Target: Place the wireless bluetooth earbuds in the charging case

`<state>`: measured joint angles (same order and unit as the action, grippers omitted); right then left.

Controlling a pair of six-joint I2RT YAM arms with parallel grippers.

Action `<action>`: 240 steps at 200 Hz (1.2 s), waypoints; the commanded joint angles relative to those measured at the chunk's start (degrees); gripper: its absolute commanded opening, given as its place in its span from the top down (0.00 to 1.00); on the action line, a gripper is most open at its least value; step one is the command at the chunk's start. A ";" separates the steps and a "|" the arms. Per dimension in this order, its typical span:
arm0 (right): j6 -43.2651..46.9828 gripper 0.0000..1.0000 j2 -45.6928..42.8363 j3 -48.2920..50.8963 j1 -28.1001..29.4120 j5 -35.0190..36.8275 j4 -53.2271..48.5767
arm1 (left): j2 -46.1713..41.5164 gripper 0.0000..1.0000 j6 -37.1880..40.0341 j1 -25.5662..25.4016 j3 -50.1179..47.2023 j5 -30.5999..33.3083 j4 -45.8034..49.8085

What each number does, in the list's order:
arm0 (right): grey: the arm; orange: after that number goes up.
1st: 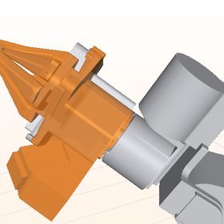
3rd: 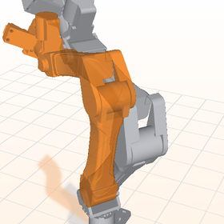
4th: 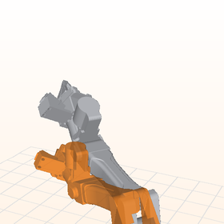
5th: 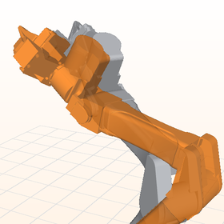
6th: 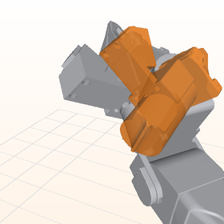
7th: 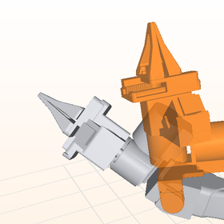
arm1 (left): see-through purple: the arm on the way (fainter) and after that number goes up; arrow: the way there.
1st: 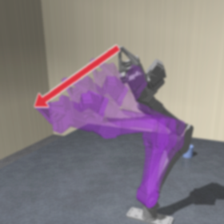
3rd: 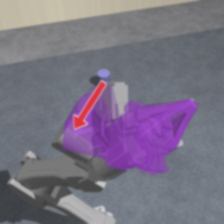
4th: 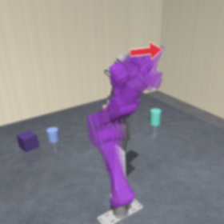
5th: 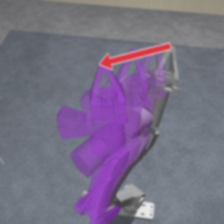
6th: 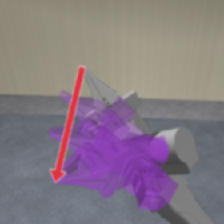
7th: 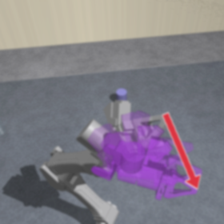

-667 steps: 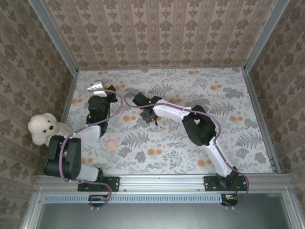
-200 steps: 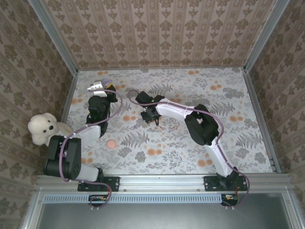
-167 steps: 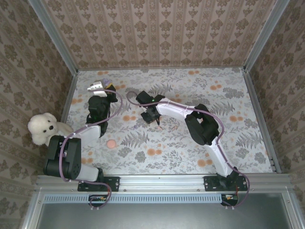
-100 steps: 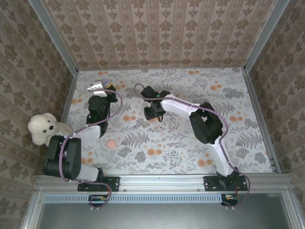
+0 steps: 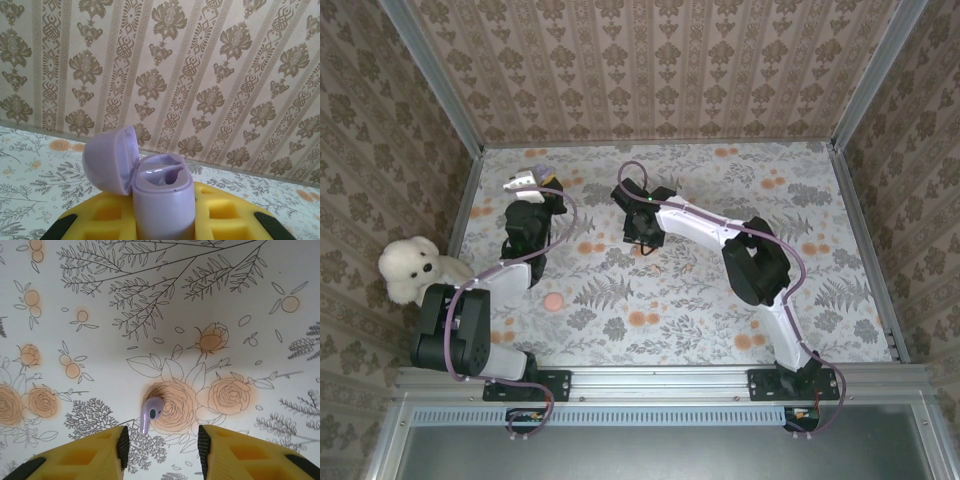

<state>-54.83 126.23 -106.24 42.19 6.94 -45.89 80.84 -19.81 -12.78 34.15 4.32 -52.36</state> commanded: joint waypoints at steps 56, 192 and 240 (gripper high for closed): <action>-6.16 0.56 8.28 -10.36 1.19 5.90 -10.70 | -0.02 1.00 -1.48 0.25 0.81 0.64 -3.28; -6.49 0.58 15.90 -18.53 2.45 4.79 -14.70 | 0.48 1.00 -2.85 1.53 -0.38 0.17 -4.95; -6.47 0.59 17.29 -19.39 2.88 4.46 -15.11 | 0.45 1.00 -3.27 2.05 -1.03 0.08 -5.47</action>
<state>-60.29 141.69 -124.36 44.64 11.60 -58.13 80.90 -21.67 -11.18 34.09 4.32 -54.65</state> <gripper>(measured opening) 0.411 0.207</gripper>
